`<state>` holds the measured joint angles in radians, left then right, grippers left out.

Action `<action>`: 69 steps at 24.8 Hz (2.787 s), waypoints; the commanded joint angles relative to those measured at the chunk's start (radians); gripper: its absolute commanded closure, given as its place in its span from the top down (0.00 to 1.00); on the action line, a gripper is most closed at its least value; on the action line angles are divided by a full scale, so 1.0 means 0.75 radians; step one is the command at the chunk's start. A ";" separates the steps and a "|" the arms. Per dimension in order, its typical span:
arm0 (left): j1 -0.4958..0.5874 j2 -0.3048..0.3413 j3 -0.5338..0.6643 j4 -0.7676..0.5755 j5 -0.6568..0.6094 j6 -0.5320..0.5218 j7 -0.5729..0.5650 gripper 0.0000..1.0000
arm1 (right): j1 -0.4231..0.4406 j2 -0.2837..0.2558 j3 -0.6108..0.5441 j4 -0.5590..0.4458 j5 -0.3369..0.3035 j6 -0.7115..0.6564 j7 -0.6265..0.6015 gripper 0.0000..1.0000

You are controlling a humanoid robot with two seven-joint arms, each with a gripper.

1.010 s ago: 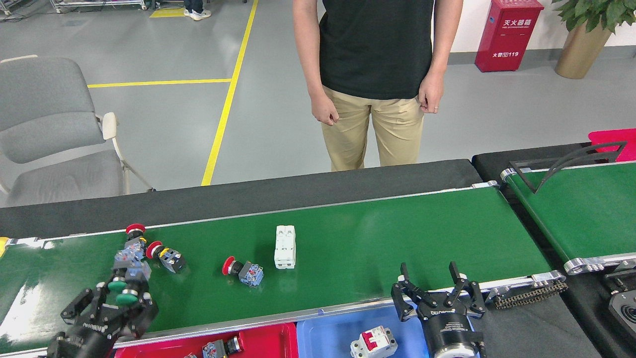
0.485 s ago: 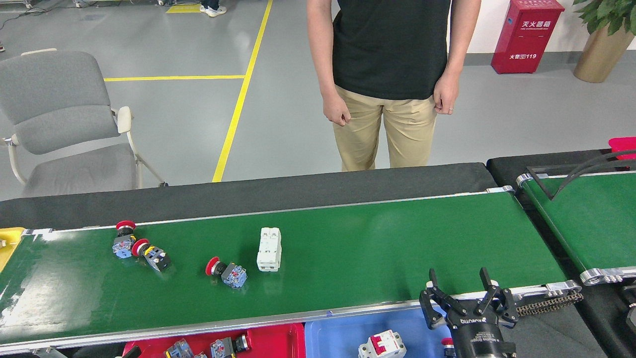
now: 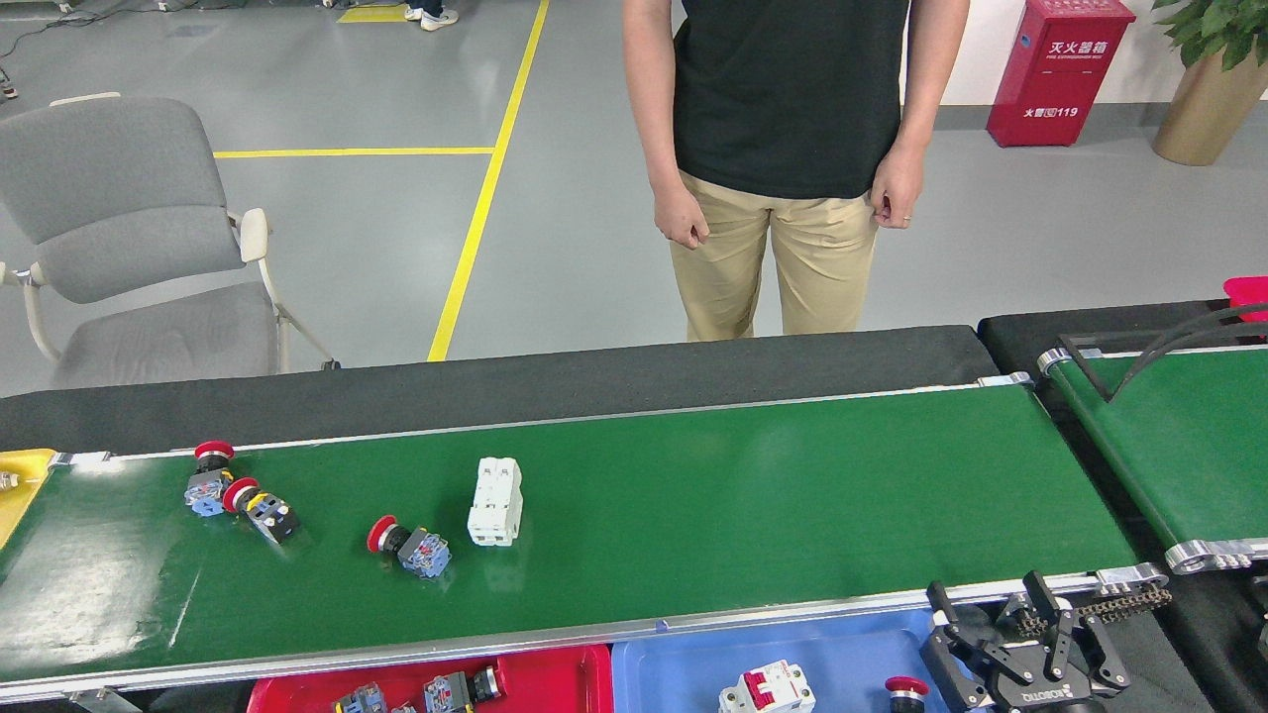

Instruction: Pick switch part from conveyor to tray

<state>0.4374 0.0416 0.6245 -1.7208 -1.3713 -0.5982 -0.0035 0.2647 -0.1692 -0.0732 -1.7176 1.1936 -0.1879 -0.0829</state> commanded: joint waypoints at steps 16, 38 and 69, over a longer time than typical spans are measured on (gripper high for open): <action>-0.716 0.466 -0.344 0.765 -0.090 0.254 -0.008 1.00 | -0.011 0.021 -0.009 0.014 -0.002 -0.036 -0.010 0.98; -0.958 0.521 -0.456 1.198 -0.047 0.388 0.011 0.09 | -0.140 0.023 -0.003 0.138 -0.002 -0.038 -0.008 0.98; -0.135 0.084 -0.501 0.032 -0.086 -0.250 0.005 1.00 | -0.099 0.062 -0.044 0.132 -0.004 -0.026 -0.014 0.98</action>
<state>0.3362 0.1114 0.2361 -1.6851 -1.4363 -0.7808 -0.0145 0.1922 -0.1248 -0.1014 -1.6033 1.1932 -0.2050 -0.0837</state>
